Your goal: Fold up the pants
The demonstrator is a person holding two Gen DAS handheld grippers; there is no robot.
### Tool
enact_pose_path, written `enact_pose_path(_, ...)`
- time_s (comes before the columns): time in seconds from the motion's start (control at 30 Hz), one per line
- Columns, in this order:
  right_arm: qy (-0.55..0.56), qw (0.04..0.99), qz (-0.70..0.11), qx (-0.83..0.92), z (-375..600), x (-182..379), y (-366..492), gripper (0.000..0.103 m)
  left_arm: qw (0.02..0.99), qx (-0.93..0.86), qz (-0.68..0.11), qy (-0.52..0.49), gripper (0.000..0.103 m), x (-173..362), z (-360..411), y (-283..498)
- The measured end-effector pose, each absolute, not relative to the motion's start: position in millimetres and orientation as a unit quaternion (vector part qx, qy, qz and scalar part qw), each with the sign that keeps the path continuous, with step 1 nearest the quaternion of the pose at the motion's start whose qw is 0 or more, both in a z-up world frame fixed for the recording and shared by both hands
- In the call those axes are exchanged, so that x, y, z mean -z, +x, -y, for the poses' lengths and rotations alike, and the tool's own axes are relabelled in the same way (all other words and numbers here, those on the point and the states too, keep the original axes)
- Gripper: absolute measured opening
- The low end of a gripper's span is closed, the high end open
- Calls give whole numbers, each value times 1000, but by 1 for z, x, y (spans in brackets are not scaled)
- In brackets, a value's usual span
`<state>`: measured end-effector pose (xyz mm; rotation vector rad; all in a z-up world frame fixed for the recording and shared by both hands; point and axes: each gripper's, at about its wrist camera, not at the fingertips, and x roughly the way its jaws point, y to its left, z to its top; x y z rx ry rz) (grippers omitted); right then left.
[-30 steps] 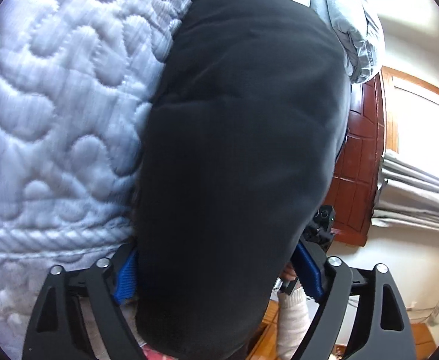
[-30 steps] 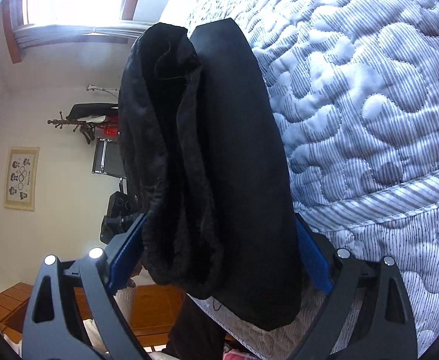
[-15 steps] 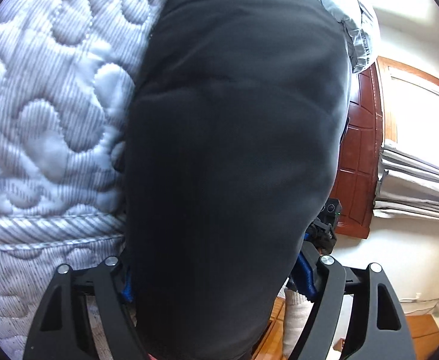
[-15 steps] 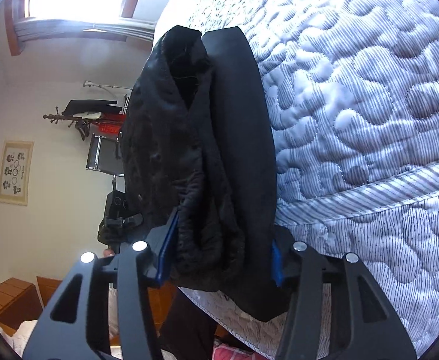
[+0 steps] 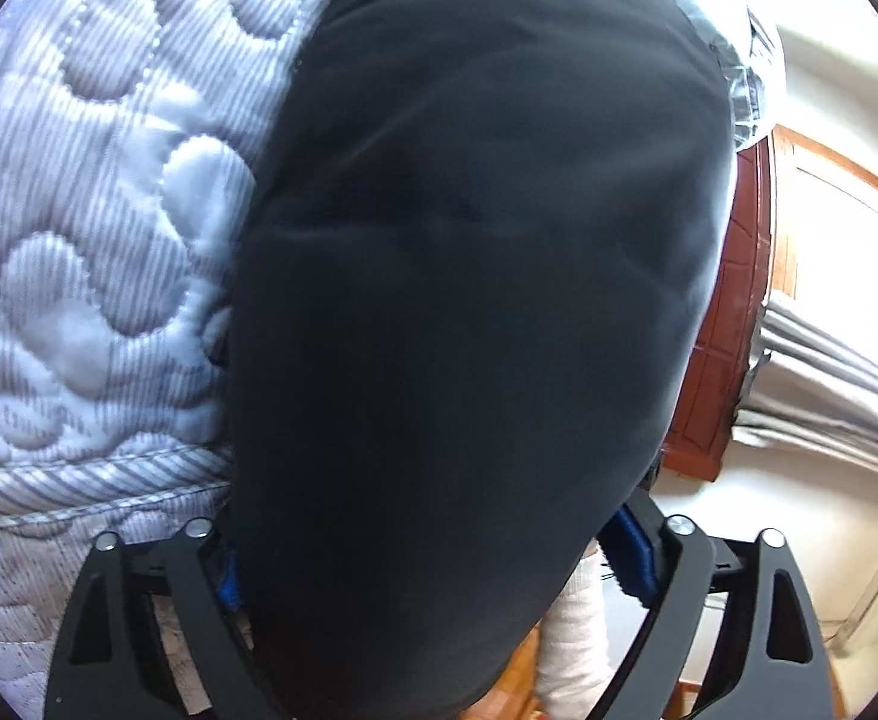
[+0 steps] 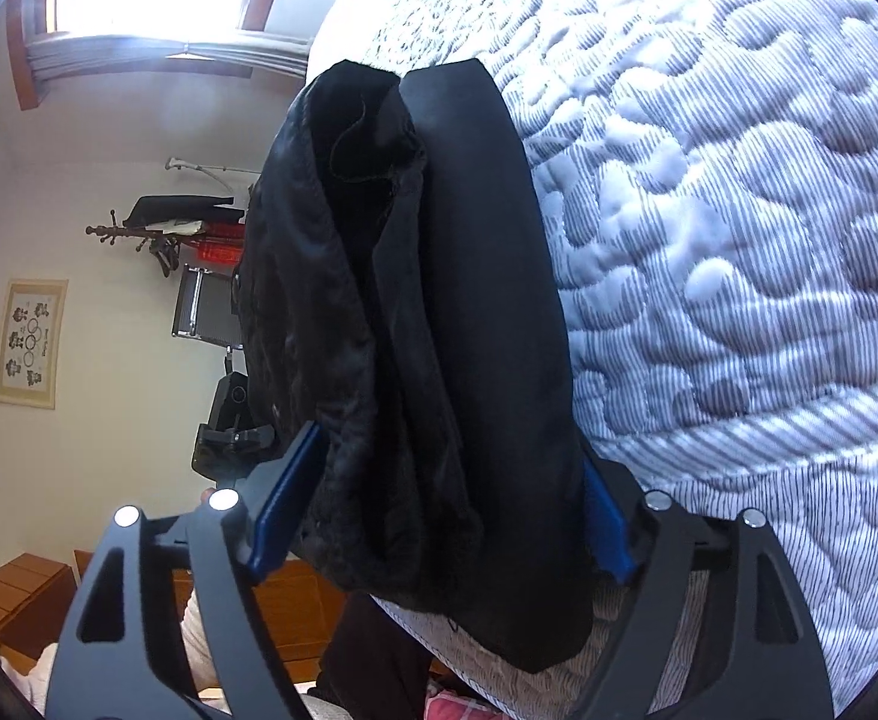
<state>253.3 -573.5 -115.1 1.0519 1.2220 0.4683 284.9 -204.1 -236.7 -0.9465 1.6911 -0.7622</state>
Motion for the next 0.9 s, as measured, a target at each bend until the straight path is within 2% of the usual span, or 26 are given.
enact_pose_path(0.17,470,666,-539,-214,569,116,263,86,507,317,-708,-376,96,232,216,285)
enact_pose_path(0.5,466,666,-540,-219,562,124,269,87,525,318,-703,-360,95,218,233,281)
enact_pose_path(0.57,466,666,-540,-219,562,125,271,87,539,319,-699,-346,84,212,235,280)
enact_pose_path(0.67,461,670,-539,-220,562,126,272,84,540,327,-691,-352,78,211,236,280)
enact_pose_path(0.9,460,671,-537,-223,558,127,271,69,545,338,-683,-349,66,214,231,283)
